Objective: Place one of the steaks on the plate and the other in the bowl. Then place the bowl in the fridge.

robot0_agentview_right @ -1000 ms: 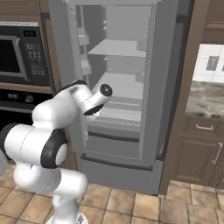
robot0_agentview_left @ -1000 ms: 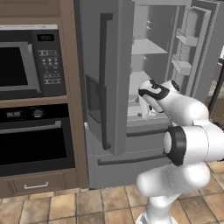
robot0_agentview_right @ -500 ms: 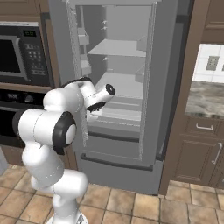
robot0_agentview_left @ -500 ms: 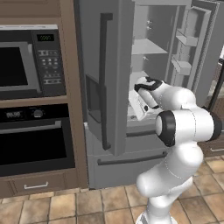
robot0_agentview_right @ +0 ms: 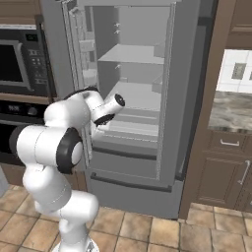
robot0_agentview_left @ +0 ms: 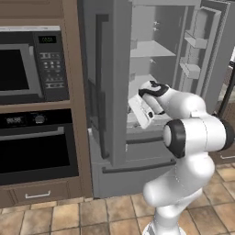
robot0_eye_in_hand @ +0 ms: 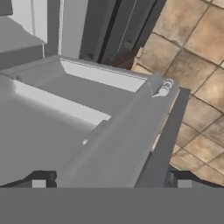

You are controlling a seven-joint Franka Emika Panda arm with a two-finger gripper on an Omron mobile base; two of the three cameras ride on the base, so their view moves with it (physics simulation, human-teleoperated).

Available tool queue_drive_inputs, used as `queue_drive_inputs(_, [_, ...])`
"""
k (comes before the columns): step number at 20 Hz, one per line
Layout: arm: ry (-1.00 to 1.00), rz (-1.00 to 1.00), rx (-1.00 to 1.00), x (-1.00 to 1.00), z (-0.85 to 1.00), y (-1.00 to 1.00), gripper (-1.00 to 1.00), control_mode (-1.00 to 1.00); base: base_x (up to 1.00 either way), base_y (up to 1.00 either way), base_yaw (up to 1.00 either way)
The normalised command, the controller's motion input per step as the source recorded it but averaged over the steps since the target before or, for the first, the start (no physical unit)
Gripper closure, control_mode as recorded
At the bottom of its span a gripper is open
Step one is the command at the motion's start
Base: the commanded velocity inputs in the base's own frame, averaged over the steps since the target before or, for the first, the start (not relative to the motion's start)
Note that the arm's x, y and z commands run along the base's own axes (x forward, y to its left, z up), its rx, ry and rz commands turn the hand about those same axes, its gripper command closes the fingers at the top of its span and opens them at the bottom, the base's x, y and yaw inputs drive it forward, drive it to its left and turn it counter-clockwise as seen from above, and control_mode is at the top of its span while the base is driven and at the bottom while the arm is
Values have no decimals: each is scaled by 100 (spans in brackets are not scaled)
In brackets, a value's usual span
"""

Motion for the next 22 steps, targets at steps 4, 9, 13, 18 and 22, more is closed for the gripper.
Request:
queue_drive_inputs(4, [0, -1, 0, -76, 0, 79, -100, -100, 0, 0, 0])
queue_drive_inputs(9, [0, -9, 0, -66, 0, 85, -100, -100, 0, 0, 0])
queue_drive_inputs(13, [0, -11, 0, -49, 0, 72, -100, -100, 0, 0, 0])
queue_drive_inputs(18, [0, -9, -1, -14, 3, 51, -100, -100, 0, 0, 0])
queue_drive_inputs(22, [2, -3, -11, -6, 20, 12, -100, -100, 0, 0, 0])
